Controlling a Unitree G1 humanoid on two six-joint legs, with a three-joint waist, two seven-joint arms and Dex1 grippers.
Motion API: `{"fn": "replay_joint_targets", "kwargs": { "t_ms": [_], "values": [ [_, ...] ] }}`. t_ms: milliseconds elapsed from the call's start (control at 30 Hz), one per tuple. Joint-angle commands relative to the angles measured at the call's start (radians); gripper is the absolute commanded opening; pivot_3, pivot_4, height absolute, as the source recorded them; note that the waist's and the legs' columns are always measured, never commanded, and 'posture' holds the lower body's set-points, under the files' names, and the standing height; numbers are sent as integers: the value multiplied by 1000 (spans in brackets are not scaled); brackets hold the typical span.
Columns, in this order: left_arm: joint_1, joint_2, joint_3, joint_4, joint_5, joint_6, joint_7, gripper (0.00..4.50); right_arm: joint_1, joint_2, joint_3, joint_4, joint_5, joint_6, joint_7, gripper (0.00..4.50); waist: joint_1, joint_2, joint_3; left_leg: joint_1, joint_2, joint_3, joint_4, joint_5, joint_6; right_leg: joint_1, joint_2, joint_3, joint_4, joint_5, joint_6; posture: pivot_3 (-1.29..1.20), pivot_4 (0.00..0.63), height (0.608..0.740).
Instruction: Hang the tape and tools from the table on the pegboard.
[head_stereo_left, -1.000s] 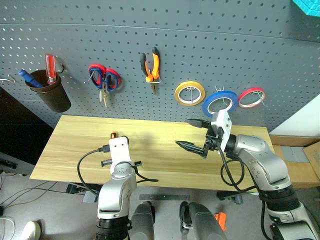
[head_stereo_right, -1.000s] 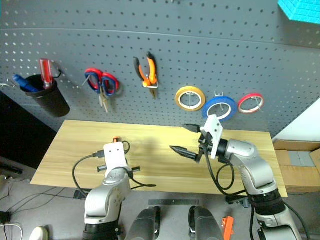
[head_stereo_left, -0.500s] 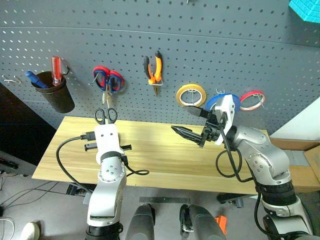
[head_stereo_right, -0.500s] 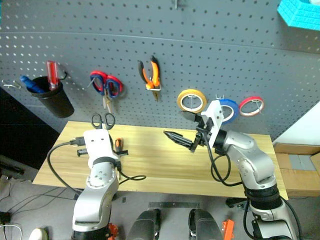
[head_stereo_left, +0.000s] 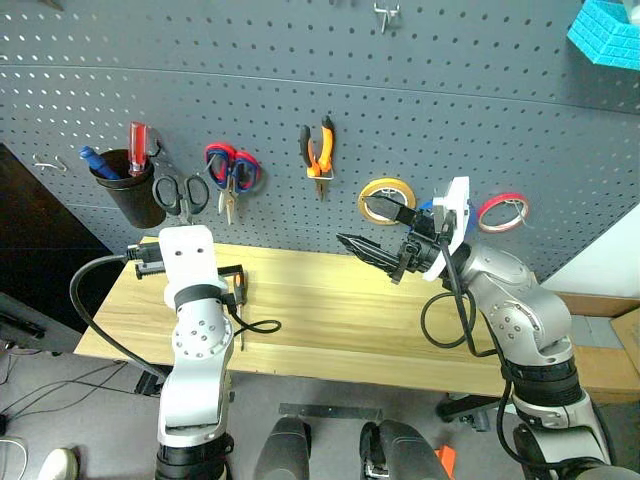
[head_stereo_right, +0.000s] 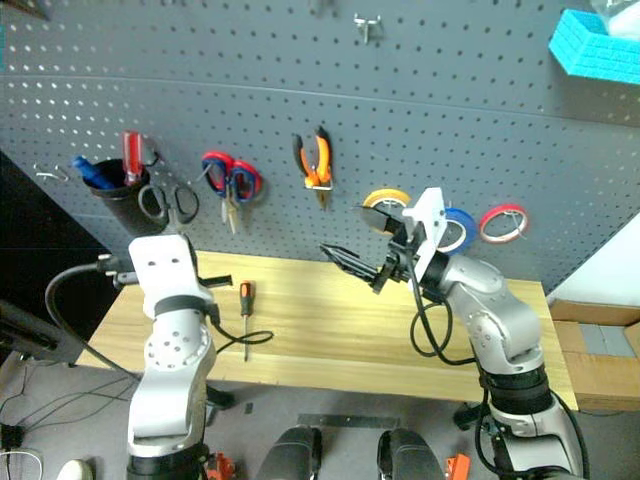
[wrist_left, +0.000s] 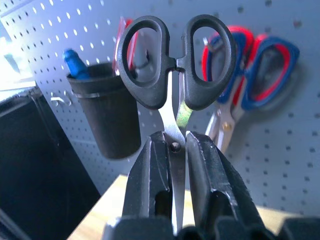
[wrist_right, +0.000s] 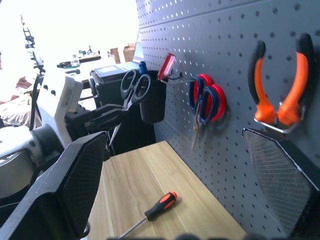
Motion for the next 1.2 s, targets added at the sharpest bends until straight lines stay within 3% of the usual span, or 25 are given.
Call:
{"fn": "replay_joint_targets", "kwargs": {
  "t_ms": [33, 467, 1200],
  "values": [
    [-41, 10, 14, 46, 2, -73, -19, 168, -23, 1, -18, -1, -4, -43, 3, 4500, 1, 0, -5, 0, 0, 0, 1, 0, 0, 0, 0, 0, 2, 0, 0, 181, 81, 740],
    [-152, 3, 25, 225, -51, -188, -92, 168, -20, 3, -12, 6, -28, -60, -17, 4500, 0, -1, -12, 6, 0, 2, 4, 1, 1, 3, 1, 2, 8, 1, -1, 159, 75, 740],
    [-205, -1, 70, 327, -117, -152, -136, 168, -6, 3, -20, -12, -15, -45, -25, 4500, 0, -2, -16, 8, -1, 2, 4, 1, 1, 4, 1, 3, 10, 1, -2, 149, 78, 740]
  ]
}}
